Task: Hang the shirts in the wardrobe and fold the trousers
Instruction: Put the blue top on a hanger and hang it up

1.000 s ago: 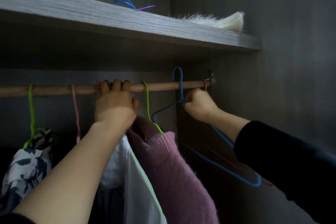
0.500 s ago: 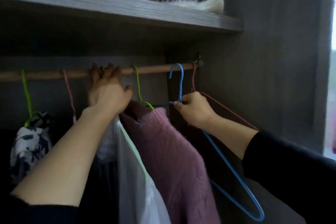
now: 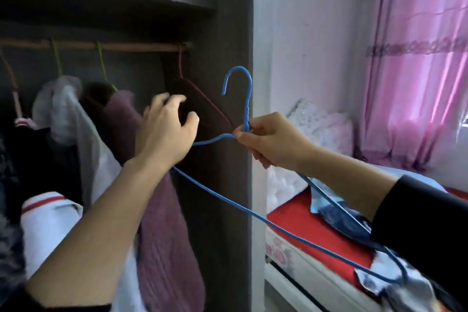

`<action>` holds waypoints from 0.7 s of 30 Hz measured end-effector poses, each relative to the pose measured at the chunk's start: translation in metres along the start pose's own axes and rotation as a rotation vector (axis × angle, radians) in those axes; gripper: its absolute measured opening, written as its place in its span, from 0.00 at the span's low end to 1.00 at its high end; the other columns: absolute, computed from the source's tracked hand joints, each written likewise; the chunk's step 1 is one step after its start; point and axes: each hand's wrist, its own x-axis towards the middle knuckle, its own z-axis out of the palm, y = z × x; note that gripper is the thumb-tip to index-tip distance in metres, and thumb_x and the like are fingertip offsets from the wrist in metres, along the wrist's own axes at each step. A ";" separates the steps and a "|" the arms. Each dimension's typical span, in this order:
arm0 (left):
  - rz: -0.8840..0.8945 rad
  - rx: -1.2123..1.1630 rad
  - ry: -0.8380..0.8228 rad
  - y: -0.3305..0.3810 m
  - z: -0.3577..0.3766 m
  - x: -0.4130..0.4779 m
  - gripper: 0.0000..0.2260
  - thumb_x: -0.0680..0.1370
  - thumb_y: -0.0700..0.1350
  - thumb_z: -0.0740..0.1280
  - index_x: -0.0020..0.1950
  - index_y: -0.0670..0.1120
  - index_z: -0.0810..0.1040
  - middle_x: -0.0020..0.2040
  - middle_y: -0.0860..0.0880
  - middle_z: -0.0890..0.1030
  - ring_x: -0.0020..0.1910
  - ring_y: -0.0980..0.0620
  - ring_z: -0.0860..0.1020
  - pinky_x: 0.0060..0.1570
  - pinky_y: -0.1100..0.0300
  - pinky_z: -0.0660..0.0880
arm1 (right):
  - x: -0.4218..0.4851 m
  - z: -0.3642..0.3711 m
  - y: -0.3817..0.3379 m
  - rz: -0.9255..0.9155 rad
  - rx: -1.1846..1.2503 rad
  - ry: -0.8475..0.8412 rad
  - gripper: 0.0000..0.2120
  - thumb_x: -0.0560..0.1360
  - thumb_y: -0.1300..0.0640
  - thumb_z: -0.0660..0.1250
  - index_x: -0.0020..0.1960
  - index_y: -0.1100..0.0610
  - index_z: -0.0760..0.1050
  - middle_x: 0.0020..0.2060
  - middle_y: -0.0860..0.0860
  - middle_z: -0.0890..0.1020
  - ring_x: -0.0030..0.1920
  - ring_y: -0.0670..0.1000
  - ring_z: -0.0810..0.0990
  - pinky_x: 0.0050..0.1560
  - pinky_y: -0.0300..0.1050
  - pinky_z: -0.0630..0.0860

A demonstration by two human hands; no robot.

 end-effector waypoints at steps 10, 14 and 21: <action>0.154 -0.207 -0.293 0.173 0.115 -0.144 0.16 0.78 0.48 0.61 0.64 0.46 0.74 0.65 0.45 0.72 0.63 0.45 0.70 0.58 0.51 0.70 | -0.189 -0.127 0.111 0.349 -0.015 -0.010 0.05 0.76 0.60 0.69 0.49 0.60 0.83 0.27 0.51 0.76 0.23 0.45 0.70 0.23 0.35 0.67; 0.198 -0.293 -0.525 0.243 0.184 -0.197 0.16 0.77 0.47 0.62 0.64 0.46 0.74 0.65 0.45 0.72 0.64 0.44 0.69 0.59 0.53 0.69 | -0.260 -0.166 0.170 0.519 0.031 0.082 0.04 0.75 0.62 0.69 0.48 0.59 0.83 0.28 0.51 0.76 0.23 0.43 0.71 0.24 0.33 0.66; 0.277 -0.395 -0.873 0.352 0.314 -0.276 0.16 0.77 0.46 0.62 0.64 0.46 0.75 0.64 0.43 0.73 0.64 0.43 0.70 0.62 0.55 0.66 | -0.363 -0.228 0.280 0.807 0.157 0.325 0.06 0.73 0.64 0.69 0.48 0.58 0.83 0.29 0.53 0.77 0.24 0.45 0.71 0.24 0.36 0.67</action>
